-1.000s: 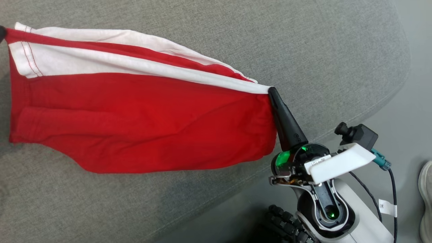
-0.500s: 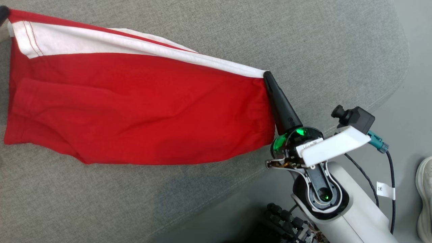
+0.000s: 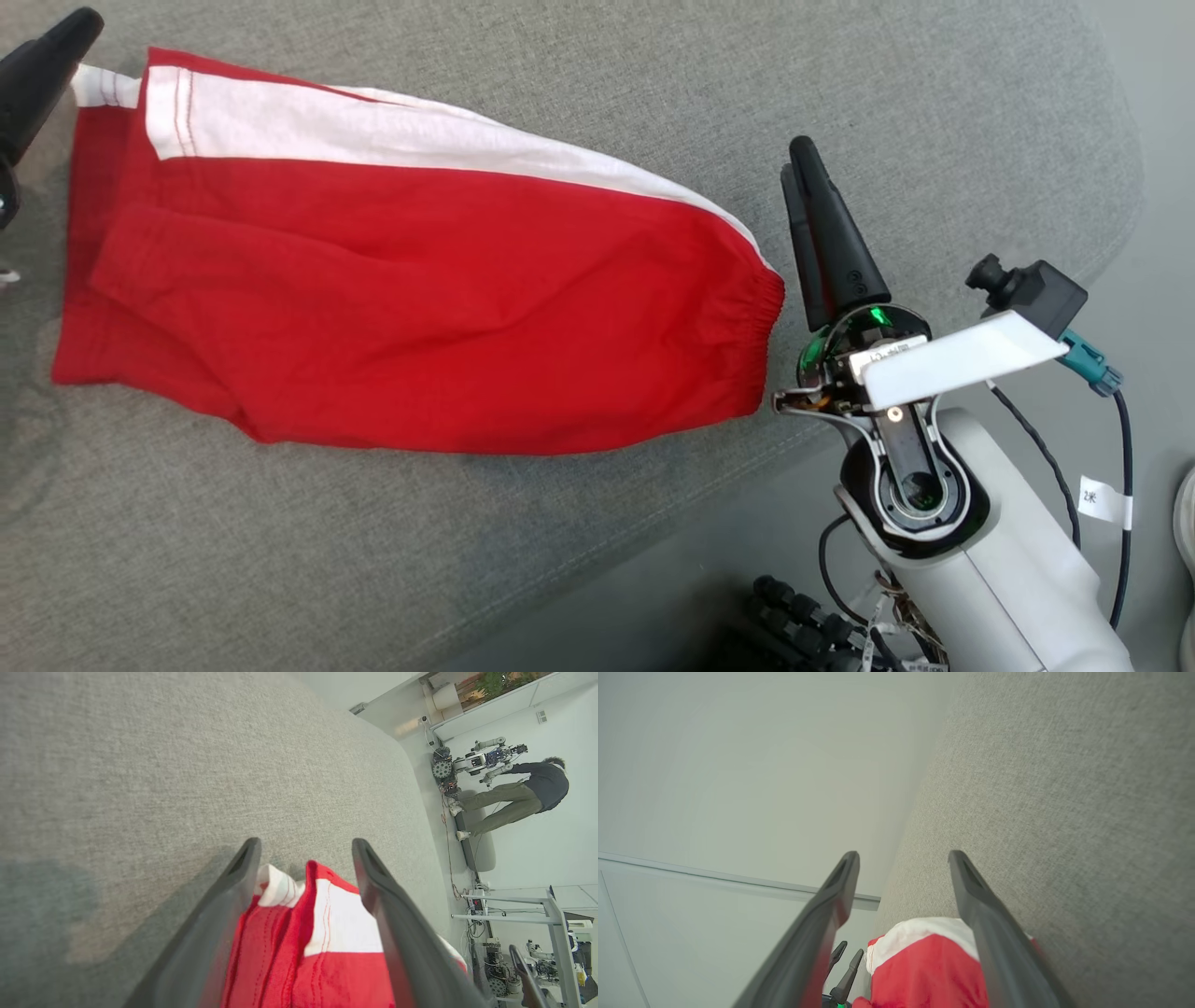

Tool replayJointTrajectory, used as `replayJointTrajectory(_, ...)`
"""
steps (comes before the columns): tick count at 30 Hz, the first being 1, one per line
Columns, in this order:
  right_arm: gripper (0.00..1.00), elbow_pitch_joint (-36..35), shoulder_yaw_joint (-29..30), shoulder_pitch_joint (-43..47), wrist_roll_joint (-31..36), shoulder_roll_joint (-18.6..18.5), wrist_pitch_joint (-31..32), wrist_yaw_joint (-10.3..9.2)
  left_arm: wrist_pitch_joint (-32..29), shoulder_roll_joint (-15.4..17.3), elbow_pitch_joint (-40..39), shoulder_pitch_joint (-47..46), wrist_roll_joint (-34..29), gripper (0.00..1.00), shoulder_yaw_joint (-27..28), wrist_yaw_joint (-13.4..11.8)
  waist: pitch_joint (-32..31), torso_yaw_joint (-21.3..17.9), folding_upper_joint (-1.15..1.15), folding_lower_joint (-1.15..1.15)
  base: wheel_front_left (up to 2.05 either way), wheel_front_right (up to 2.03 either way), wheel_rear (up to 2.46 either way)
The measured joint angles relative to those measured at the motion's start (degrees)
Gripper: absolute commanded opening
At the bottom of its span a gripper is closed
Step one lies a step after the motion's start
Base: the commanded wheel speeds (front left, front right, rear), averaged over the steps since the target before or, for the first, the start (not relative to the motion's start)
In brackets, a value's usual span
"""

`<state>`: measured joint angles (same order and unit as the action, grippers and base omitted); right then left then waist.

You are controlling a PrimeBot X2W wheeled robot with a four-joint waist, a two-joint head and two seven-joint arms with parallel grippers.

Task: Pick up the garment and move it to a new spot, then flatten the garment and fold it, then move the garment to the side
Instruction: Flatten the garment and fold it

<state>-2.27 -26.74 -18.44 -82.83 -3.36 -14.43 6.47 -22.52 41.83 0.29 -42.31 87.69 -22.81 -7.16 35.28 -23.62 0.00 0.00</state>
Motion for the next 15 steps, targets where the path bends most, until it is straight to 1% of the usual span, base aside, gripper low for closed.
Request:
replayJointTrajectory(3, 1.00, 0.15, -0.20, 1.36, 1.12, -0.08, 0.00, 0.01, 2.02, -1.98, -0.56, -0.03, -0.05, 1.00, 0.86, 0.00, -1.08, 0.46, 0.00, 0.00, 0.00, 0.00, 0.00)
replayJointTrajectory(6, 1.00, 1.08, -1.94, 4.07, 2.52, -1.41, 0.00, 0.01, 4.68, -3.35, -2.96, -0.04, -0.24, 1.00, 1.72, 0.00, -2.37, 0.99, 0.00, 0.00, 0.00, 0.00, 0.00)
replayJointTrajectory(9, 1.00, 3.50, -2.48, 7.31, 4.92, -4.41, 0.00, 0.00, 7.28, -3.75, -5.46, 0.07, -1.27, 1.00, 2.35, 0.00, -3.87, 1.61, 0.00, 0.00, 0.00, 0.00, 0.00)
replayJointTrajectory(11, 1.00, 5.06, -2.29, 9.01, 6.27, -5.80, 0.00, -0.59, 9.29, -3.87, -6.93, 0.49, -3.53, 1.00, 2.36, 0.00, -4.97, 2.10, 0.00, 0.00, 0.00, 0.00, 0.00)
replayJointTrajectory(15, 1.00, 6.39, -2.07, 11.47, 7.04, -5.89, 0.00, -0.59, 12.28, -4.08, -9.32, 4.00, -6.28, 1.00, 2.21, 0.00, -7.19, 3.33, 0.00, 0.00, 0.00, 0.00, 0.00)
